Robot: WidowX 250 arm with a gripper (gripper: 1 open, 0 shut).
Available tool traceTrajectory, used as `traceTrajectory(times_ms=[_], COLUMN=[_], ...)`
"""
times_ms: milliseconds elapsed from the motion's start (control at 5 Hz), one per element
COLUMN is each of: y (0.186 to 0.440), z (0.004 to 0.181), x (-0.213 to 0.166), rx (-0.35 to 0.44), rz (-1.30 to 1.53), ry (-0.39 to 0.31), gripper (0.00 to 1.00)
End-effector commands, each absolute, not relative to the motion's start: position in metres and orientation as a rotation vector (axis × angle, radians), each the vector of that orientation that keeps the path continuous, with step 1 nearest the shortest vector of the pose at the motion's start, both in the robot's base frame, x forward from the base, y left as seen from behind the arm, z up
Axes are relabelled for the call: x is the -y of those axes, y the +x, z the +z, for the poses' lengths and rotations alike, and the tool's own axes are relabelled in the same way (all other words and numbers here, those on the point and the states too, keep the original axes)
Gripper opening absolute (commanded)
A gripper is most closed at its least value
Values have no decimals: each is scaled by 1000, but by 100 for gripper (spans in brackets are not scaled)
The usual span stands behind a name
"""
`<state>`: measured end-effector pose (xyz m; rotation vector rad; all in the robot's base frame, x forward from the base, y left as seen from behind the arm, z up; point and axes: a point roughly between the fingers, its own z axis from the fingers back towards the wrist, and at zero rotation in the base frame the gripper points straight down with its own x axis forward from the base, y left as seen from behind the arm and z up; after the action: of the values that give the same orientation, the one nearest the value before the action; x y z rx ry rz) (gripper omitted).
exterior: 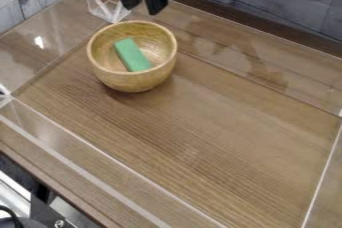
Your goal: Put green object into wooden bowl
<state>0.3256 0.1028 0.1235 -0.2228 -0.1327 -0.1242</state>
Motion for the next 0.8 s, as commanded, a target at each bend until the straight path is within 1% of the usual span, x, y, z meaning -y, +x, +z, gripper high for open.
traceTrajectory(times_ms=[0, 400, 600], y=[330, 320, 328], z=[139, 139, 131], x=[-100, -122, -113], rx=[185, 184, 181], rz=[-130, -111, -123], ry=[-183, -185, -181], gripper=[100, 100, 100])
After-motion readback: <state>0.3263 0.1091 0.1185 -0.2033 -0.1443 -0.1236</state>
